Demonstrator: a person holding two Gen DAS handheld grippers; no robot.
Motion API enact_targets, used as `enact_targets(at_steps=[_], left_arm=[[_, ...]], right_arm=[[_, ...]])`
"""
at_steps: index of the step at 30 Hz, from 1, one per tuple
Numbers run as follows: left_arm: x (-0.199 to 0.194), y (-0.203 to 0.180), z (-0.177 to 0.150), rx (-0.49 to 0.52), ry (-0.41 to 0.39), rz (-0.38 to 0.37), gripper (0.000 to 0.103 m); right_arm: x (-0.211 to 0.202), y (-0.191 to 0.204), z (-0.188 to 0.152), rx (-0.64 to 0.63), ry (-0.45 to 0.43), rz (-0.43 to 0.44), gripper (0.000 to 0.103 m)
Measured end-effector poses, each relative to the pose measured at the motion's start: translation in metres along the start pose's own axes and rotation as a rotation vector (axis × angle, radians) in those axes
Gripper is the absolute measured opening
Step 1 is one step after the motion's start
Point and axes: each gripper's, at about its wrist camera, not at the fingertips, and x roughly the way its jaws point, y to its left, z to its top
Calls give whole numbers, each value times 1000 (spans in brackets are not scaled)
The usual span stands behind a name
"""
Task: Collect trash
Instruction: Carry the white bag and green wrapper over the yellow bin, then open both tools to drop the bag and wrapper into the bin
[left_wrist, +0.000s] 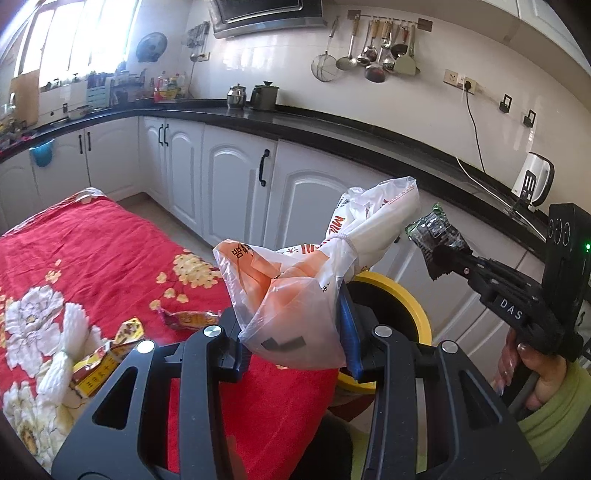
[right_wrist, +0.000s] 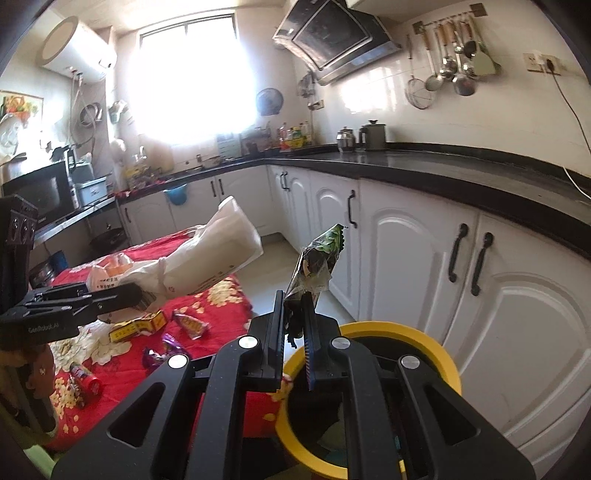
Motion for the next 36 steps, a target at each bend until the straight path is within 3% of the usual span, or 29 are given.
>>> enact_targets(at_steps=[17,36], left_arm=[[43,-28,-7,46,69,-24,31],[103,-58,-23,115,183,10,32]], right_arm=[[-1,-43,-13,67,25,-74,9],[23,-72,-43,115,144,-87,9]])
